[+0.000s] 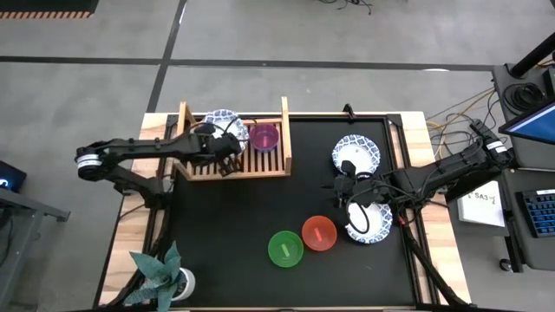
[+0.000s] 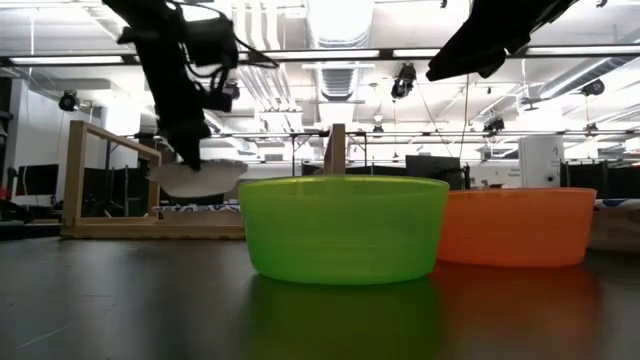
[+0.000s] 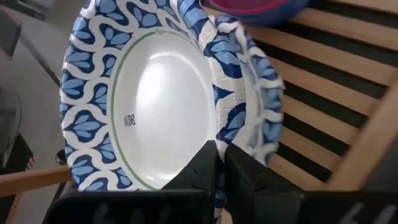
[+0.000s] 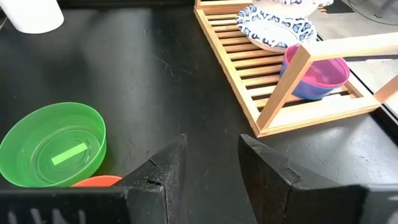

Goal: Place and stack bowls onto a shelf
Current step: Stack the middle white patterned bowl on top of the other white patterned bowl on the shelf

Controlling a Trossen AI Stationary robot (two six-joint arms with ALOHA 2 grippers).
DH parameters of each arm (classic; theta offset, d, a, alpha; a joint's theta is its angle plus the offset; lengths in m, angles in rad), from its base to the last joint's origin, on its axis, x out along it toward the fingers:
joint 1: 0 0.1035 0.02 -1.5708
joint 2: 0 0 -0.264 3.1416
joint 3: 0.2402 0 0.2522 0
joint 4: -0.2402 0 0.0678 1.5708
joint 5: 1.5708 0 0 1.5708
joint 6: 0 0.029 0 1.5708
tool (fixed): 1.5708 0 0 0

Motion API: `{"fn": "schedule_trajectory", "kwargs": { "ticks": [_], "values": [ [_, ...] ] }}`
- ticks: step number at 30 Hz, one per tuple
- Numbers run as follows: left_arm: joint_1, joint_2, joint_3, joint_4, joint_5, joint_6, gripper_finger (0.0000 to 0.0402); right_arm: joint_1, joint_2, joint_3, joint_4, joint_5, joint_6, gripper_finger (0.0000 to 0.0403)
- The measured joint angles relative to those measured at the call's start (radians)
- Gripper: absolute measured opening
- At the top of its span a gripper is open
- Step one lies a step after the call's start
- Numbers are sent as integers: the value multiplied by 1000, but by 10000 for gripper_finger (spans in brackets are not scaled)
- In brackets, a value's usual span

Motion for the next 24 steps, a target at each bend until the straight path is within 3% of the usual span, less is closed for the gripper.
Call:
{"fn": "schedule_trajectory", "kwargs": {
  "ticks": [14, 24],
  "values": [
    [40, 139, 0, 64, 14, 41, 67, 0, 0, -8, -1, 0, 5, 144],
    [33, 100, 0, 39, 143, -22, 124, 0, 0, -10, -1, -1, 12, 150]
  ]
}}
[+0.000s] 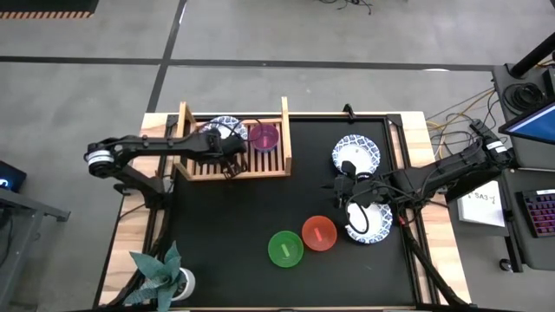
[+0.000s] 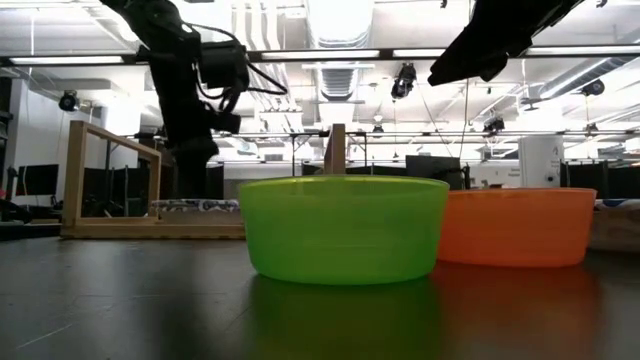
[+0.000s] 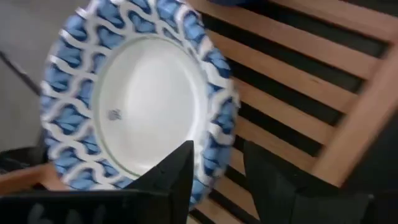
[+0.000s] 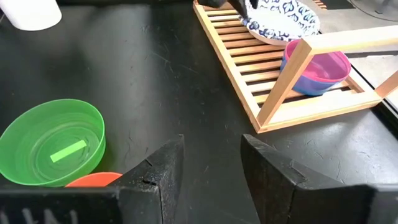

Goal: Place and stack bowls onto a shelf
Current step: Stack the middle white patterned bowl on top of the other white patterned bowl on the shelf, then stack the green bowl on top of the pink bowl on the shelf

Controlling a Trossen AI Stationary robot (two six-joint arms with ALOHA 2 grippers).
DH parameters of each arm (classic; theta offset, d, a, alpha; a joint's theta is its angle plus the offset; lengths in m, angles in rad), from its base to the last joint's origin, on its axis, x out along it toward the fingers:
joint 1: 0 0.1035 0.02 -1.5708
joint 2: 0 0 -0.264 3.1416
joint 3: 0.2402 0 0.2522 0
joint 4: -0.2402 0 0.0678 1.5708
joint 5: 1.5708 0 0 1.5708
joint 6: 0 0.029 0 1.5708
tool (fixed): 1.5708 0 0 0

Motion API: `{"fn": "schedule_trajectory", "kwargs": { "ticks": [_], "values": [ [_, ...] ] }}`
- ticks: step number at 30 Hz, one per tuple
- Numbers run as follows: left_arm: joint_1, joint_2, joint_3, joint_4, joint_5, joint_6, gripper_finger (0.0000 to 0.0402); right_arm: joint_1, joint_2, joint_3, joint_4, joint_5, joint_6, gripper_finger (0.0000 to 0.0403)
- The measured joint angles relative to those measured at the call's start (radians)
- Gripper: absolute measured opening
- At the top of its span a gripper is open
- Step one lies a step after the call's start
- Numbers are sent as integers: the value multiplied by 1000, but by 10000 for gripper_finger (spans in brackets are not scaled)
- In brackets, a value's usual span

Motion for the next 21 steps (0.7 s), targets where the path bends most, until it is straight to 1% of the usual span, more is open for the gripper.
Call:
{"fn": "schedule_trajectory", "kwargs": {
  "ticks": [5, 8, 13, 16, 21],
  "values": [
    [-32, -60, 0, -12, 168, -69, 135, 0, 0, 0, 1, 0, 14, 151],
    [-70, -95, 0, -8, 232, -115, 133, 0, 0, 0, 1, 0, 25, 151],
    [-181, -135, 0, 67, 257, -199, 128, 0, 0, 0, 0, 0, 50, 151],
    [-273, -139, 0, 164, 257, -235, 127, 0, 0, 0, 0, 0, 50, 151],
    [-435, -119, 0, 366, 258, -242, 127, 0, 0, 0, 0, 0, 50, 151]
  ]
}}
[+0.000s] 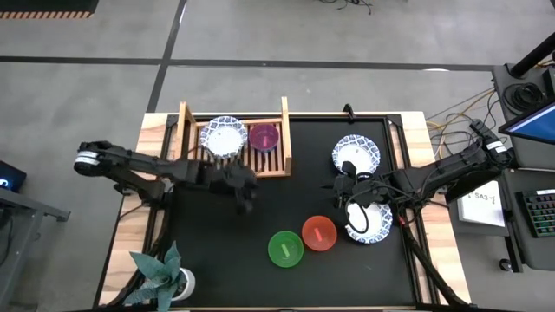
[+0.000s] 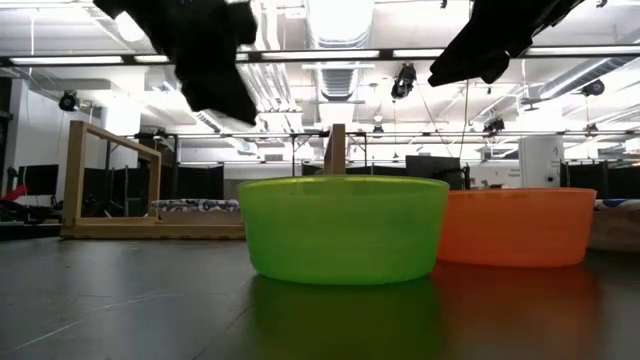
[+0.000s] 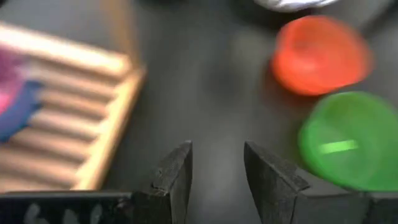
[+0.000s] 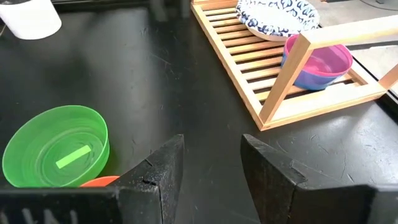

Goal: Place and stack bowls onto a shelf
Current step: Stack the green bowl on top of the pink bowl on the shelf

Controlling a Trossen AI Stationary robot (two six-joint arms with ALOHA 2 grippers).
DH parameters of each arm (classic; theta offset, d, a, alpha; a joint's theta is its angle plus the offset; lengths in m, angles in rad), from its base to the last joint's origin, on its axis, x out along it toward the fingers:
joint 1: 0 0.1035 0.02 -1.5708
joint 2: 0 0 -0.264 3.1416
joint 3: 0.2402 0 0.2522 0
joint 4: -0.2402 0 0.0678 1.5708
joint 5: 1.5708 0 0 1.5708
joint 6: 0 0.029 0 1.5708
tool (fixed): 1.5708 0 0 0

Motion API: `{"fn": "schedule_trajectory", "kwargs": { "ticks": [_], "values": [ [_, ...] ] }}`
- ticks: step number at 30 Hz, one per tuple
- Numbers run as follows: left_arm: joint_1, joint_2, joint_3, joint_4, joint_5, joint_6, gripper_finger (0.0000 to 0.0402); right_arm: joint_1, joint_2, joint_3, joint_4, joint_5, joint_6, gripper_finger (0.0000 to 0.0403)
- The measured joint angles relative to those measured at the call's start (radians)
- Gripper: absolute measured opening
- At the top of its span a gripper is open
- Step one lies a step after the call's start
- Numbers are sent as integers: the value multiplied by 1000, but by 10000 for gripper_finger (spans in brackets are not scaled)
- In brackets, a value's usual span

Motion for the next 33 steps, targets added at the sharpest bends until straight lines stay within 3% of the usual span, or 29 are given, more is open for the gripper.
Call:
{"fn": "schedule_trajectory", "kwargs": {
  "ticks": [8, 16, 27, 33],
  "values": [
    [-181, 121, 0, 282, -9, 15, 127, 0, 6, -2, 6, 0, -75, 151],
    [-204, 245, 0, 394, -10, -35, 127, 0, -33, -57, 137, 0, -252, 151],
    [-205, 395, 95, 393, 13, -70, 153, 0, -140, -138, 183, 0, -268, 151],
    [-205, 473, 190, 262, 47, -70, 177, 0, -208, -139, 179, -1, -323, 151]
  ]
}}
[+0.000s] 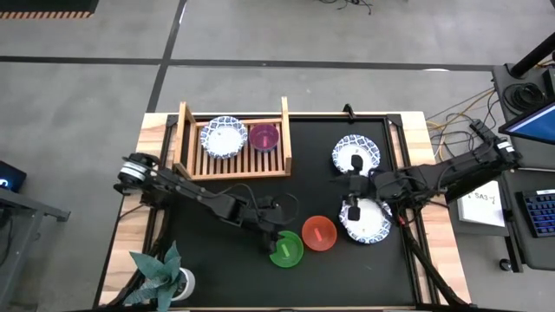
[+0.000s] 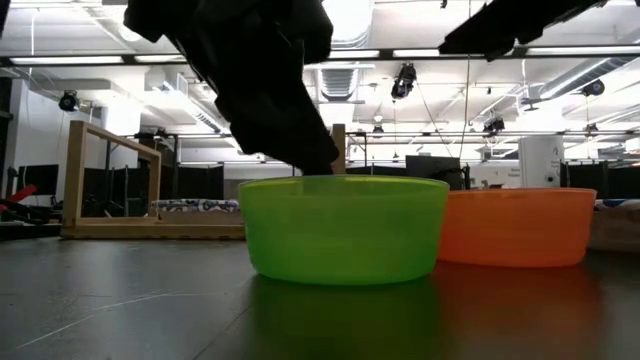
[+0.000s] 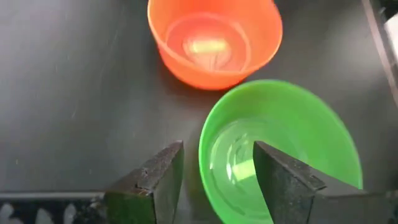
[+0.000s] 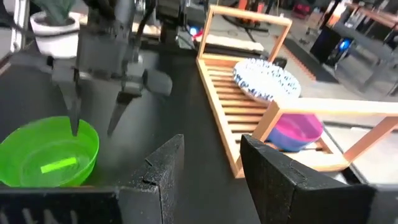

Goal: Place and stack bowls onto a shelf
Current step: Stack the green bowl on top of the pink bowl on the shelf

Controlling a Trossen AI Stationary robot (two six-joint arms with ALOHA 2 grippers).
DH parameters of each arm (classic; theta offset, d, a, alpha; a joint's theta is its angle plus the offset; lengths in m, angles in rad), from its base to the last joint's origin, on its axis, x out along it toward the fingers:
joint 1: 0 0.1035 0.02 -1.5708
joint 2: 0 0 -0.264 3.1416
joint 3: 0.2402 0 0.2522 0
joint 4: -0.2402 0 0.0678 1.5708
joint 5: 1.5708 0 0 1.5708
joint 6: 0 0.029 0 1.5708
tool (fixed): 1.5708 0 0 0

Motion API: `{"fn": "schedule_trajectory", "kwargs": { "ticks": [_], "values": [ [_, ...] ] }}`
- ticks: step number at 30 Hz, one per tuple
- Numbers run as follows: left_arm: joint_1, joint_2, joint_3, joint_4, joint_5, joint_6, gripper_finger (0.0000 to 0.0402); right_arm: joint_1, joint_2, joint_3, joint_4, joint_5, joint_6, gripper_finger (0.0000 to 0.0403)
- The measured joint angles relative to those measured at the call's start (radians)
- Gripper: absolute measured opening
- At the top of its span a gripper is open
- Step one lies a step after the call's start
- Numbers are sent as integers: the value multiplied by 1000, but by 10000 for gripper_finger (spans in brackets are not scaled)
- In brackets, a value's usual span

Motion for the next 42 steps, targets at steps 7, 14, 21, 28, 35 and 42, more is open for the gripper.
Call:
{"fn": "schedule_trajectory", "kwargs": {
  "ticks": [7, 14, 21, 28, 35, 42],
  "values": [
    [7, 50, 44, -81, -1, -53, 179, 0, -55, 0, -13, -4, -43, 151],
    [7, 114, 44, -90, 51, -128, 148, 0, -58, -1, -39, -8, -44, 151],
    [8, 125, 88, -151, 56, -104, 32, 0, -60, -1, -42, -8, -42, 150],
    [18, 100, 173, -352, 52, -18, 4, 0, -61, -1, -44, -8, -41, 151],
    [84, 50, 279, -556, 51, 152, 1, 0, -61, -1, -48, -8, -32, 151],
    [253, -100, 269, -658, 45, 300, 0, 0, -60, -1, -50, -8, -32, 150]
  ]
}}
